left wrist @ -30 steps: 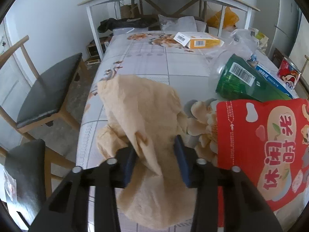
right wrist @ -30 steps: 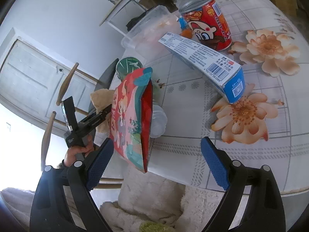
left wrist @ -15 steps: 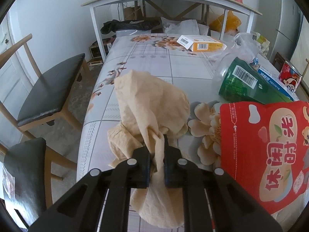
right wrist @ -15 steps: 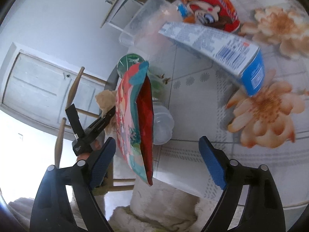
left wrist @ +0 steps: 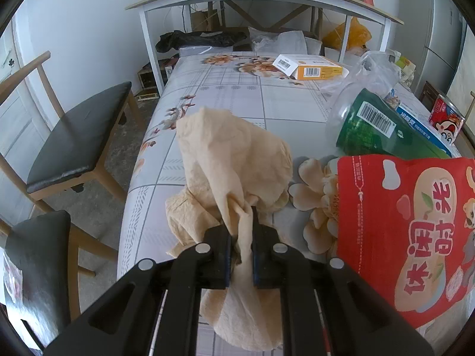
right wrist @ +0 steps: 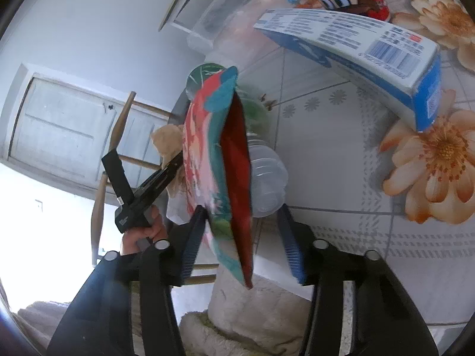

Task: Collect trash
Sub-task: 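Grasp the red snack bag with the right tool and lift it, then drop the beige cloth and red snack bag into the blue wastebasket, then move both open tools back over the table toward the remaining items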

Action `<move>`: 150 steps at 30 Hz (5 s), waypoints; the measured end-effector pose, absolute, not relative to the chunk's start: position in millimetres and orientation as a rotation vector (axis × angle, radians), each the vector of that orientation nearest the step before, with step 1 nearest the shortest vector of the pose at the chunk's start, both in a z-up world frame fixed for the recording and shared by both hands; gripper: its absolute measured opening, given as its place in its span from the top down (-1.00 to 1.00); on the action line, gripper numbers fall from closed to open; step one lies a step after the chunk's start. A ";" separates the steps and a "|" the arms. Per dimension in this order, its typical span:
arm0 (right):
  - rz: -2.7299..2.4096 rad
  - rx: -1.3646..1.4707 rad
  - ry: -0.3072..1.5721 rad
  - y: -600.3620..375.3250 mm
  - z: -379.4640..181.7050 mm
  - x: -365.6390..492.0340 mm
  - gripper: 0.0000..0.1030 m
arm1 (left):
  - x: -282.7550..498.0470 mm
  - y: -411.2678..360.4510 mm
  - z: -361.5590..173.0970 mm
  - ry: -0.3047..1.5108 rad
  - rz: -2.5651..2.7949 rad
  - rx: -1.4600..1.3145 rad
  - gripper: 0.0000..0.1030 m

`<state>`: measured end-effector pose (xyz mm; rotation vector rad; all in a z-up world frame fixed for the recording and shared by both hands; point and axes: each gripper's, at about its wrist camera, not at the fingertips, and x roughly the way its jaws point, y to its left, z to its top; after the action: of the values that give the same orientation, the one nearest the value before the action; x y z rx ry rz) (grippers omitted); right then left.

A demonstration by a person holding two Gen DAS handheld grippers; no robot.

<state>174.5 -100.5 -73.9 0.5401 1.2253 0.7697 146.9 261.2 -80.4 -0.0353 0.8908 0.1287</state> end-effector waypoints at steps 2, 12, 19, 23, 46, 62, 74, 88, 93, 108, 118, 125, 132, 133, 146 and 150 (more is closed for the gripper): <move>0.771 0.528 1.233 -97.9 -74.0 172.7 0.38 | 147.0 261.2 -80.4 0.890 0.129 -0.036 0.82; 0.816 0.426 1.201 -76.9 -53.9 161.0 0.67 | 146.4 260.7 -79.3 0.887 0.129 -0.037 0.82; 0.838 0.403 1.144 -75.1 -39.3 152.4 0.83 | 144.6 260.6 -78.9 0.869 0.129 -0.054 0.84; 0.861 0.372 1.094 -73.8 -24.2 145.9 0.85 | 143.2 264.1 -77.0 0.862 0.132 -0.082 0.91; 0.821 0.426 0.637 -172.8 75.7 96.9 0.89 | 83.9 211.0 30.0 0.661 0.078 -0.038 0.93; 0.052 0.688 0.467 -408.9 42.8 37.7 0.89 | 183.7 -61.0 100.3 0.740 -0.733 0.061 0.93; -0.242 0.940 0.678 -512.1 -89.4 91.1 0.89 | 280.8 -363.1 -29.7 1.229 -0.999 0.345 0.91; -0.368 1.141 0.838 -577.6 -193.9 149.9 0.11 | 329.2 -468.9 -144.1 1.416 -0.812 0.402 -0.40; -0.390 1.170 0.840 -576.7 -196.1 133.4 0.02 | 318.8 -453.4 -123.5 1.348 -0.853 0.402 -0.47; -0.374 1.073 0.735 -536.9 -137.2 65.9 -0.08 | 247.1 -352.2 28.4 1.062 -1.069 0.249 -0.63; -0.261 0.954 0.743 -491.1 -93.5 60.7 -0.26 | 194.3 -204.3 75.7 0.970 -1.037 0.042 -0.89; -0.150 0.863 0.737 -457.5 -47.1 80.0 -0.41 | 166.1 -105.9 90.7 0.839 -0.926 -0.024 -0.89; 0.003 0.758 0.740 -406.9 -3.4 115.9 -0.48 | 142.7 -12.1 86.1 0.779 -0.786 -0.142 -0.89; 0.018 0.742 0.743 -400.7 0.1 119.5 -0.49 | 137.5 4.7 83.9 0.759 -0.766 -0.164 -0.89; 0.317 0.378 0.875 -241.6 30.1 181.8 -0.59 | 104.8 144.2 7.7 0.793 -0.488 -0.318 -0.89; 0.362 0.283 0.943 -194.4 15.8 204.1 -0.59 | 106.8 172.1 -1.2 0.787 -0.423 -0.364 -0.89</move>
<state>204.1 -194.4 15.8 0.2834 0.9430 0.3619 106.8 172.1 -1.2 -0.3644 0.7875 -0.4227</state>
